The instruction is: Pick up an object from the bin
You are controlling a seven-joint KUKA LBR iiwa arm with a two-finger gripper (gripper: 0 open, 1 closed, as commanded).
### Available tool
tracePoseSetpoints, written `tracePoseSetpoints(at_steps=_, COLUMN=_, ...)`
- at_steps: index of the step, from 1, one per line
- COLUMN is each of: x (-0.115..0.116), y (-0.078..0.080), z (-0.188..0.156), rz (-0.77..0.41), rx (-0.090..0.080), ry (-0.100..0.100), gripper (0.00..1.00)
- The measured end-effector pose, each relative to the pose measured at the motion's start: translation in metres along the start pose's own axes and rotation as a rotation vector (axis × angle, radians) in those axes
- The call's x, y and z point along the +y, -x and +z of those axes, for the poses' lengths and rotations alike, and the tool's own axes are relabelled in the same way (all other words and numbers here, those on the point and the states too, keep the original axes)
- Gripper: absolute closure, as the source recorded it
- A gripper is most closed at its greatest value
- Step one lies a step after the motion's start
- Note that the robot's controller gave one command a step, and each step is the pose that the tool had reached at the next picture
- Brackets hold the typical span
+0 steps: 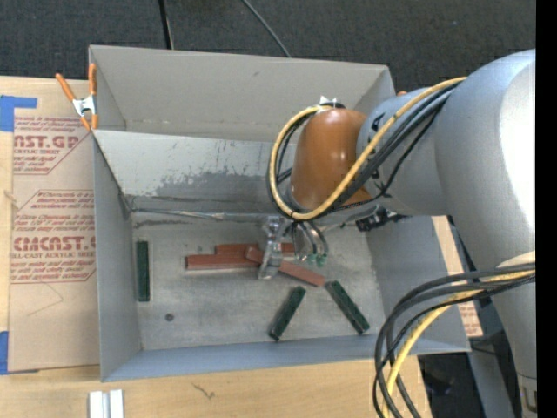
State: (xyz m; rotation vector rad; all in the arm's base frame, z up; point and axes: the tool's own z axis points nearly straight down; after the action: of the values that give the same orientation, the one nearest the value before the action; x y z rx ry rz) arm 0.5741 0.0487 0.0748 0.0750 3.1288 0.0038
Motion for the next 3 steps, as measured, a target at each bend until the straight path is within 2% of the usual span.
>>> tracePoseSetpoints(at_steps=1, x=-0.013, y=0.023, z=-0.117, rz=0.035, rx=0.009, ry=-0.002, gripper=1.00)
tracePoseSetpoints(at_steps=2, x=-0.013, y=0.023, z=-0.117, rz=0.035, rx=0.009, ry=-0.001, gripper=1.00)
tracePoseSetpoints(at_steps=3, x=-0.013, y=0.014, z=-0.168, rz=0.011, rx=0.016, ry=-0.003, gripper=1.00)
